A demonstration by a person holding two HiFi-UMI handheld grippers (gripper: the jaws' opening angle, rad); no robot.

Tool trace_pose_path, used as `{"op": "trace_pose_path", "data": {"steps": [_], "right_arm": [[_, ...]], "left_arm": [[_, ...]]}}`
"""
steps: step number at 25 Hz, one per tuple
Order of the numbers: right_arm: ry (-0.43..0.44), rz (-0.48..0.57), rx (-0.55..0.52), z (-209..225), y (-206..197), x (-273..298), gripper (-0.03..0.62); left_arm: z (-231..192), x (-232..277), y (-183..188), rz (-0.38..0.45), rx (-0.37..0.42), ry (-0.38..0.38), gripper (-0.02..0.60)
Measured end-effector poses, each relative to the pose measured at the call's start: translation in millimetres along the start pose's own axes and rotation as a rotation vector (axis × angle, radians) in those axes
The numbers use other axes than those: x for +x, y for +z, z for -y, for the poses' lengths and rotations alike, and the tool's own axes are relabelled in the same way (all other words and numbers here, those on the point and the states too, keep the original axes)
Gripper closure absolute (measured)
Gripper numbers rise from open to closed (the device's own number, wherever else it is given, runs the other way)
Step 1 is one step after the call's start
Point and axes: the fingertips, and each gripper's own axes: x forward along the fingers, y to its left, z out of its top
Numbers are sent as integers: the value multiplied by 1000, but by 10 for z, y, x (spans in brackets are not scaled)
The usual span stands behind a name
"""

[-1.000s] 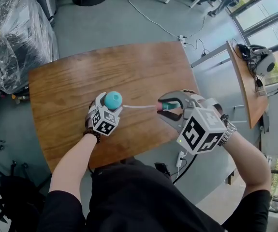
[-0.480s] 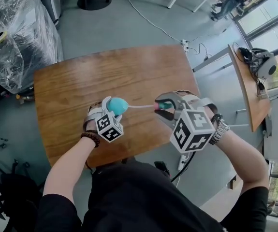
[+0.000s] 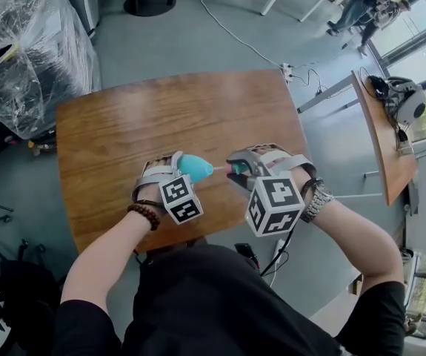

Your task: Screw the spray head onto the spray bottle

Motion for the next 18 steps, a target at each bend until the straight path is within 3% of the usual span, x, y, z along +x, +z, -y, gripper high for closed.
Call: {"op": "trace_pose_path", "data": {"steps": [18], "right_arm": [[51,25,-60,-220,154,183,473]], "left_arm": [[127,-165,250,-26,66,-37,163]]}}
